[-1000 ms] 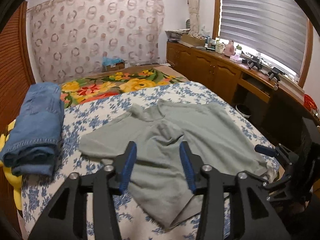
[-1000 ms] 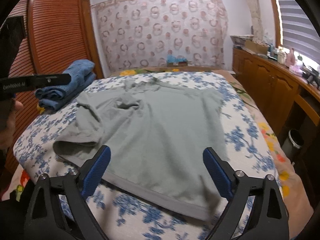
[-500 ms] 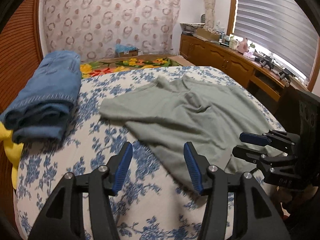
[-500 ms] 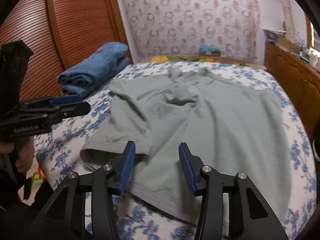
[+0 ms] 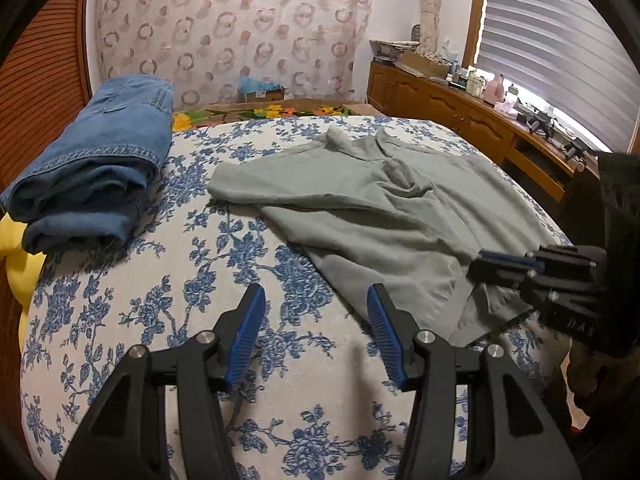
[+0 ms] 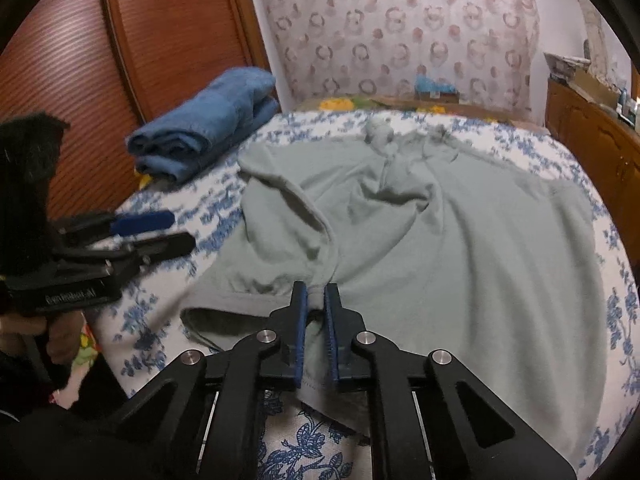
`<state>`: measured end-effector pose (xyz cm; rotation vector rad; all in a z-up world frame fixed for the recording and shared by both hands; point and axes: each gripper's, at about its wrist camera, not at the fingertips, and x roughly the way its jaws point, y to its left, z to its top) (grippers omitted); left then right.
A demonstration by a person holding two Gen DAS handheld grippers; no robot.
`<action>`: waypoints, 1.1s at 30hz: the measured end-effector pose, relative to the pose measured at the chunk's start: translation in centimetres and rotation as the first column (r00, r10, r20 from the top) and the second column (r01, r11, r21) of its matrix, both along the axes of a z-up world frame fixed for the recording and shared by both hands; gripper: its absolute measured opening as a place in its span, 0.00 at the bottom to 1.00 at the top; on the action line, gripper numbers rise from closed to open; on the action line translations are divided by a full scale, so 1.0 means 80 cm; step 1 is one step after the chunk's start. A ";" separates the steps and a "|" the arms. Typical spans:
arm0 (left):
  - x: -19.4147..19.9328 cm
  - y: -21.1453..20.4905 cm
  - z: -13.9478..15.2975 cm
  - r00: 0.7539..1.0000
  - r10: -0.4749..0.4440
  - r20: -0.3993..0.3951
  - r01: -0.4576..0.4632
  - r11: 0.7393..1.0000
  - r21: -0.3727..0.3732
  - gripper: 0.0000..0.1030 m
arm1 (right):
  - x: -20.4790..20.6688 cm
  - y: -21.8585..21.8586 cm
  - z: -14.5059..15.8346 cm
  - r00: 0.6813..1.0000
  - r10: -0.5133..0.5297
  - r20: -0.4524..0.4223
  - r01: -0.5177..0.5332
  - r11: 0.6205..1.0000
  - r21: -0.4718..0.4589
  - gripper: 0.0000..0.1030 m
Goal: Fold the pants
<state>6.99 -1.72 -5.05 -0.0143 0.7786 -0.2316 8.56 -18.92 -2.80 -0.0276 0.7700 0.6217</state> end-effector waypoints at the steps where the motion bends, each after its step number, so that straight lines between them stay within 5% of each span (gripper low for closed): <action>1: 0.000 -0.003 0.002 1.000 -0.005 0.002 0.005 1.000 -0.001 0.51 | -0.002 -0.005 0.007 1.000 -0.002 0.015 0.002 1.000 0.011 0.05; 13: 0.006 -0.035 0.022 0.998 -0.055 0.024 0.055 0.998 0.009 0.51 | -0.020 -0.042 0.060 0.990 -0.037 0.134 0.033 0.999 0.034 0.05; 33: 0.018 -0.098 0.039 0.988 -0.152 0.043 0.151 0.988 0.028 0.51 | -0.043 -0.137 0.083 0.965 -0.158 0.210 0.156 0.987 0.030 0.05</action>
